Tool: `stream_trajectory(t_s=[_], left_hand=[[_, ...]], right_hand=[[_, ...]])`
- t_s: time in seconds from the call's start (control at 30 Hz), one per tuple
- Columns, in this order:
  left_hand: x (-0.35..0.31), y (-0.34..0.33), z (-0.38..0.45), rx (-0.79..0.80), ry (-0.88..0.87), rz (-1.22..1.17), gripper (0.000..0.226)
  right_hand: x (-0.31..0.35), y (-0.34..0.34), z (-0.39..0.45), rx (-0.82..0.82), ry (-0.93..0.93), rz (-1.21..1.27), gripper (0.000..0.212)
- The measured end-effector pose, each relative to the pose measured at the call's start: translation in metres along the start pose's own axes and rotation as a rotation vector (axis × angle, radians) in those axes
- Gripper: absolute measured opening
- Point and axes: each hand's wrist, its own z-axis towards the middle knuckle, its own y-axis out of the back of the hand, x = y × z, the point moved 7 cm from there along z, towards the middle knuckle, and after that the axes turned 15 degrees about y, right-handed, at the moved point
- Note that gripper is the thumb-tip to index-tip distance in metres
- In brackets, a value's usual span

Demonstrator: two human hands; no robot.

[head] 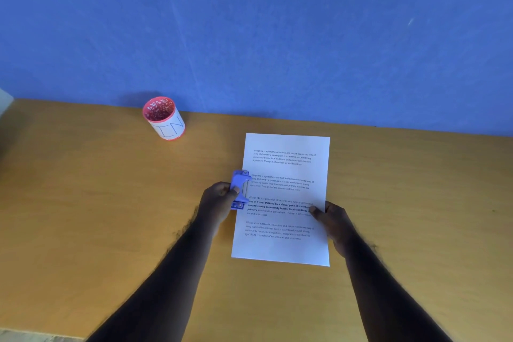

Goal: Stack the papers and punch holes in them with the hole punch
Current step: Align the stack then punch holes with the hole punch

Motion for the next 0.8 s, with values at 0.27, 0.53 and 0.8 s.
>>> stream_trajectory(t_s=[0.27, 0.53, 0.8], left_hand=[[-0.005, -0.007, -0.001, -0.003, 0.027, -0.073, 0.015], [0.006, -0.013, 0.016, 0.159, 0.267, -0.173, 0.006], [0.011, -0.011, 0.027, 0.176, 0.39, -0.197, 0.019]], right_hand=[[0.002, 0.0, -0.001, -0.009, 0.006, -0.028, 0.011], [0.004, -0.001, -0.001, -0.006, 0.011, -0.042, 0.009], [0.005, 0.0, -0.003, -0.017, 0.004, -0.061, 0.011]])
